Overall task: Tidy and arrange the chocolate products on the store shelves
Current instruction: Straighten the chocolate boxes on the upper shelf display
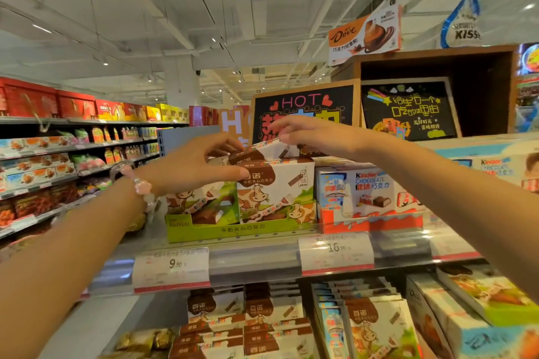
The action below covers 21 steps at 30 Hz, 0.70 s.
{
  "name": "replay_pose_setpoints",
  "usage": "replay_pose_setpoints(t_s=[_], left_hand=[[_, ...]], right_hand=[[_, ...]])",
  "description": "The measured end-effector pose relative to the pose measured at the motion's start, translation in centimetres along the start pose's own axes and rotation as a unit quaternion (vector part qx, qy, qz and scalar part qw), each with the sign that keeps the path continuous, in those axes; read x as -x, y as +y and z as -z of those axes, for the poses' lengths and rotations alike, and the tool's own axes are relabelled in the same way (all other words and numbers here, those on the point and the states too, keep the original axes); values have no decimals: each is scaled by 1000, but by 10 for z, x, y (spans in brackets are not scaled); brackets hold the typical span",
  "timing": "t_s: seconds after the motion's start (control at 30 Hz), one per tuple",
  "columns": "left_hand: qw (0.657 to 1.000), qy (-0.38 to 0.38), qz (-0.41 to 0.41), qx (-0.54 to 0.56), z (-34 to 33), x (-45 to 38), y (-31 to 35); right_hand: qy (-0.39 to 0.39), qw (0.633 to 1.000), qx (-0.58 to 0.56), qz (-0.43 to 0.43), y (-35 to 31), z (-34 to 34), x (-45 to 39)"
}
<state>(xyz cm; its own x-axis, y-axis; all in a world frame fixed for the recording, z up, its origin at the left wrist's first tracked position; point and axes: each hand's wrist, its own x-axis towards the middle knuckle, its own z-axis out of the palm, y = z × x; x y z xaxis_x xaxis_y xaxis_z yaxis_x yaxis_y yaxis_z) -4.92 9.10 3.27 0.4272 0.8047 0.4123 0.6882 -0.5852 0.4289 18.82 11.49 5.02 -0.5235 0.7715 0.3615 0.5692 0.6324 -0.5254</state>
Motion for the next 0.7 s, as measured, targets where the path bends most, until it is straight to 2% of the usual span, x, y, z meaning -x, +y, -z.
replay_pose_setpoints(t_s=[0.13,0.3,0.43,0.53,0.7], left_hand=[[998,9,-34,-44,-7,-4,22],[989,0,-67,-132,-25,-20,62],[984,-30,-78,-157,-49,-41,91],[979,-16,-98,-178,-68,-59,115],[978,-14,-139,-154,-104,-89,164]], right_hand=[[63,998,-21,-1,1,22,15],[104,994,-20,-9,18,65,55],[109,994,-24,-18,41,101,93],[114,993,11,-28,61,129,123],[121,989,67,-50,92,174,168]])
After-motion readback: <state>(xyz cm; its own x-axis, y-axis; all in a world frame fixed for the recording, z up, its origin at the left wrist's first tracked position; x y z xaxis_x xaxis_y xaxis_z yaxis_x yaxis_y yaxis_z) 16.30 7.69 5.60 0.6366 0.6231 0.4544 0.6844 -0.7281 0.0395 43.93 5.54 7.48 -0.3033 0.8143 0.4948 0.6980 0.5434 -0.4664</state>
